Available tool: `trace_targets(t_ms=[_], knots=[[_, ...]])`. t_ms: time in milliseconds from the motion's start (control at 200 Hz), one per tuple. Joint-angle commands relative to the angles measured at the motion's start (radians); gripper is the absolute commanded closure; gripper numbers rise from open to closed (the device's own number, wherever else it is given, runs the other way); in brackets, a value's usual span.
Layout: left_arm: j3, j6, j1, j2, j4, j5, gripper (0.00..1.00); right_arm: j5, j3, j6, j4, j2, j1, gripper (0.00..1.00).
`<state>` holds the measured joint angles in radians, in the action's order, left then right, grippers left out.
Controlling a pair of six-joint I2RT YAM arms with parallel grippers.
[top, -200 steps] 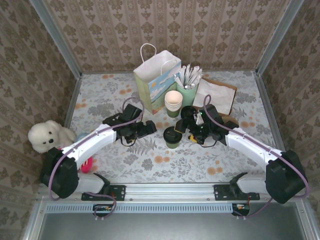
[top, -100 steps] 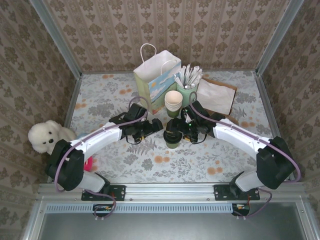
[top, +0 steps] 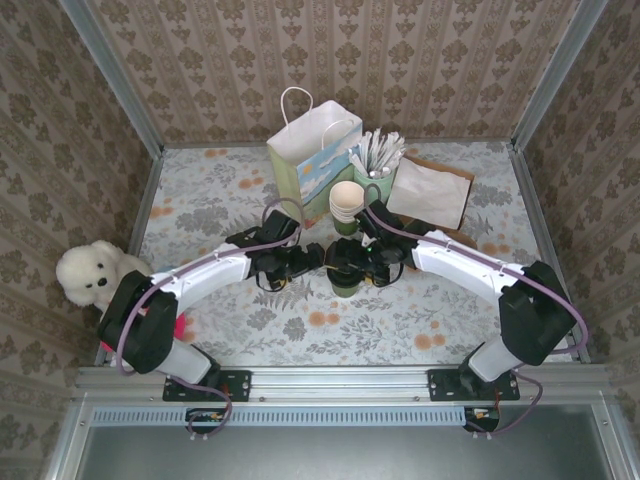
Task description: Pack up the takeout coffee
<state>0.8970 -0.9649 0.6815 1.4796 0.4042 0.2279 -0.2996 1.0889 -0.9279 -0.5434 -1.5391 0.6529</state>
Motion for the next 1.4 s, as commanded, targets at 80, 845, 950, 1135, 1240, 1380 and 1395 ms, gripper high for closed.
trace_targets(t_ms=[80,845,950,1135,1240,1380,1395], knots=[[0.005,0.009,0.019,0.020,0.036,-0.042,0.00,0.046,0.014,-0.005,-0.034,-0.026,0.012,0.02],[-0.007,0.015,0.031,0.054,0.050,-0.074,0.00,0.162,-0.024,0.106,-0.117,-0.114,0.053,0.11],[-0.003,0.015,0.030,0.060,0.050,-0.069,0.00,0.162,-0.012,0.100,-0.105,-0.107,0.054,0.11],[0.013,0.023,0.031,0.069,0.061,-0.075,0.00,0.197,0.005,0.116,-0.105,-0.081,0.054,0.15],[0.015,0.022,0.031,0.069,0.062,-0.081,0.00,0.209,0.009,0.132,-0.122,-0.083,0.054,0.15],[0.022,0.024,0.031,0.069,0.072,-0.086,0.00,0.219,0.008,0.136,-0.140,-0.110,0.057,0.15],[0.022,0.025,0.031,0.070,0.071,-0.087,0.00,0.220,0.006,0.136,-0.139,-0.112,0.057,0.15]])
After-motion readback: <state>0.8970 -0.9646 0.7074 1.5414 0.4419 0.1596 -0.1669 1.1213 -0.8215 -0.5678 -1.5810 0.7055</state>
